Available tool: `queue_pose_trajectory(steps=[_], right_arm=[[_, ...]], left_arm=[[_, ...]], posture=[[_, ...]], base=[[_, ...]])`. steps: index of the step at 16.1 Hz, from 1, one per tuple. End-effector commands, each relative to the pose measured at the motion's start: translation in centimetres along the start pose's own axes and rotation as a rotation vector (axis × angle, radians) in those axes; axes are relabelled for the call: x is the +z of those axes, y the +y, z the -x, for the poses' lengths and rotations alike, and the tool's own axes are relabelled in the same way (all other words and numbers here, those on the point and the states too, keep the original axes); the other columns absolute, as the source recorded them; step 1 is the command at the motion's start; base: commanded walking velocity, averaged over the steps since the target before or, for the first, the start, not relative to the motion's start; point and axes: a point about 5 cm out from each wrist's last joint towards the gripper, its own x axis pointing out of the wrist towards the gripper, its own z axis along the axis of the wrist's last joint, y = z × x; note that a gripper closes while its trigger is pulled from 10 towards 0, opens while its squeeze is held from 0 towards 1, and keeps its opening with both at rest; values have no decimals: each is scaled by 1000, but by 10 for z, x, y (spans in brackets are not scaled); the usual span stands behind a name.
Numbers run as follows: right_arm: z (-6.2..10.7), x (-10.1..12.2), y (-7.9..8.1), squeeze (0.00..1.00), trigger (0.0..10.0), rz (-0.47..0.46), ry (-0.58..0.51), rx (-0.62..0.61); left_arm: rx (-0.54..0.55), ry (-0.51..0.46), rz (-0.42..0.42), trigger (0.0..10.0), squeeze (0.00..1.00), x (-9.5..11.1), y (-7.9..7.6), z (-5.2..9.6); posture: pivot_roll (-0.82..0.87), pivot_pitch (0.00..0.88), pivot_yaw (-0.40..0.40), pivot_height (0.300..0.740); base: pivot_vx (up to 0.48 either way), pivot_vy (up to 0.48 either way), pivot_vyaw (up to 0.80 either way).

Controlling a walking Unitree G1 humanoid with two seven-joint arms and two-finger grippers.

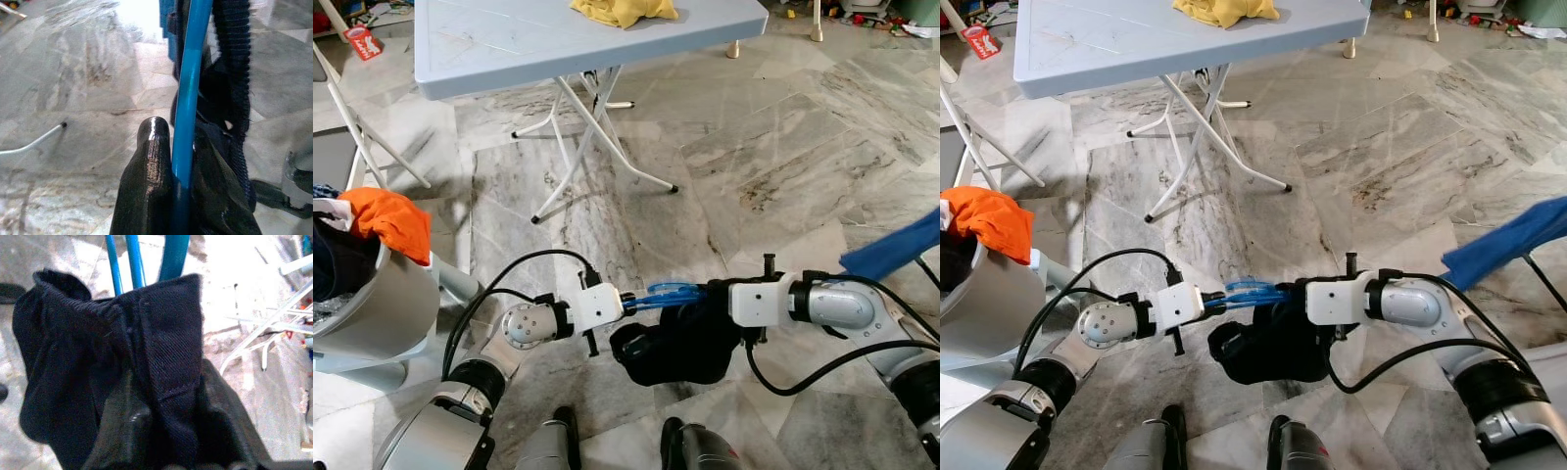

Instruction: Hang hanger

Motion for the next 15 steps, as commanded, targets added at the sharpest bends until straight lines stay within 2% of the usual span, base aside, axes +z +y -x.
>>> queue_pose_trajectory(steps=[1,4,15], right_arm=[[0,8,-3,1000,10000,28,-44,-7],[-1,8,-6,1000,10000,37,-45,-25],[-2,11,-28,1000,10000,96,-50,-200]], left_arm=[[87,17,40,0,0,-4,7,4],[158,10,43,0,0,-4,11,6],[253,6,32,0,0,-7,10,8]], posture=[[-132,246,-17,740],[-131,244,-18,740],[-125,240,-22,740]], base=[[0,0,0],[0,0,0],[0,0,0]])
